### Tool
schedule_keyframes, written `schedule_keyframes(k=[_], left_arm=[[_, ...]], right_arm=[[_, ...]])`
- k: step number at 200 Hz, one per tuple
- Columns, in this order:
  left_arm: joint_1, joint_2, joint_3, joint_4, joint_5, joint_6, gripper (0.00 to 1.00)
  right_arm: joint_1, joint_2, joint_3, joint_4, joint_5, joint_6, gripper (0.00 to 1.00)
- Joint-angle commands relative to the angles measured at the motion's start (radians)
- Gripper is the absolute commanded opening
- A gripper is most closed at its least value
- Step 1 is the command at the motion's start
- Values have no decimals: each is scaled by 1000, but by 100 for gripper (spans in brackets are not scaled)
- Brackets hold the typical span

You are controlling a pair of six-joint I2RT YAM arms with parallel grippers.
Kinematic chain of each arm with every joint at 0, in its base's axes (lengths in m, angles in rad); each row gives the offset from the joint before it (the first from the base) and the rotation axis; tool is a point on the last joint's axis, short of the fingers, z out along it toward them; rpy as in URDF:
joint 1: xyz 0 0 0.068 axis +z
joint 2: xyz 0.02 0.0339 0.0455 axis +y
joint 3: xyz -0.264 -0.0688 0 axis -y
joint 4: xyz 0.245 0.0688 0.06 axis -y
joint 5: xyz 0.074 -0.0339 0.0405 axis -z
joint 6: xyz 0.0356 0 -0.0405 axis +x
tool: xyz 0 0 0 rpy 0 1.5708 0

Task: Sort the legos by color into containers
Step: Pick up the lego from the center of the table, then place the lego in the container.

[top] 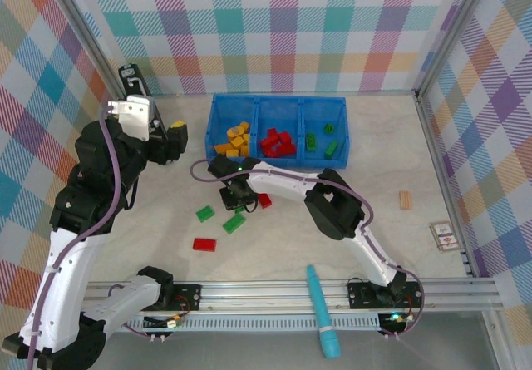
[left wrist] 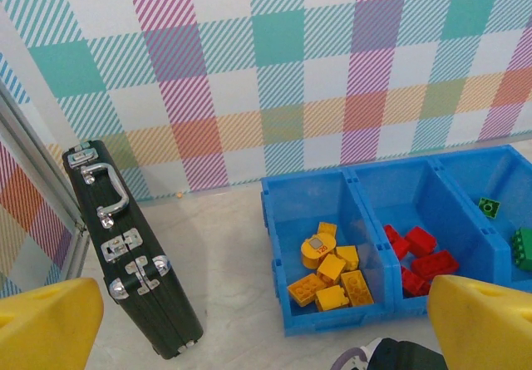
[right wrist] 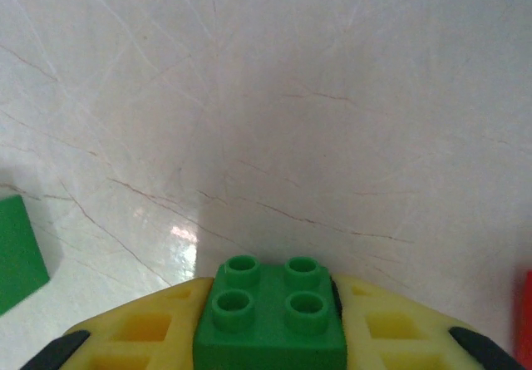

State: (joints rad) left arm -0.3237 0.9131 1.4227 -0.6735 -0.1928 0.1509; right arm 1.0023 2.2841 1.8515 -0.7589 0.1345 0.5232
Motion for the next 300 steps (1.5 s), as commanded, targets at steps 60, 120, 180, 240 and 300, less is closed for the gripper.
schedule_keyframes(k=[60,120,180,240,300], left_arm=[[9,-2,-8,29,-3,9,100],[9,12,-8,31,-16,9,100],[9,42,2,22,-15,9,100],[9,56,0,22,-12,10,100],[9,78,1,16,-17,19,100]], right_arm=[[-112,-321,9,-165,238,-388,26],[-319,-516,-77,18,409,-675,27],[-542,-465,-37,11,316,-487,29],[-661,-321,-14,103,161,-400,30],[-684,-77,201,71,113,-405,30]])
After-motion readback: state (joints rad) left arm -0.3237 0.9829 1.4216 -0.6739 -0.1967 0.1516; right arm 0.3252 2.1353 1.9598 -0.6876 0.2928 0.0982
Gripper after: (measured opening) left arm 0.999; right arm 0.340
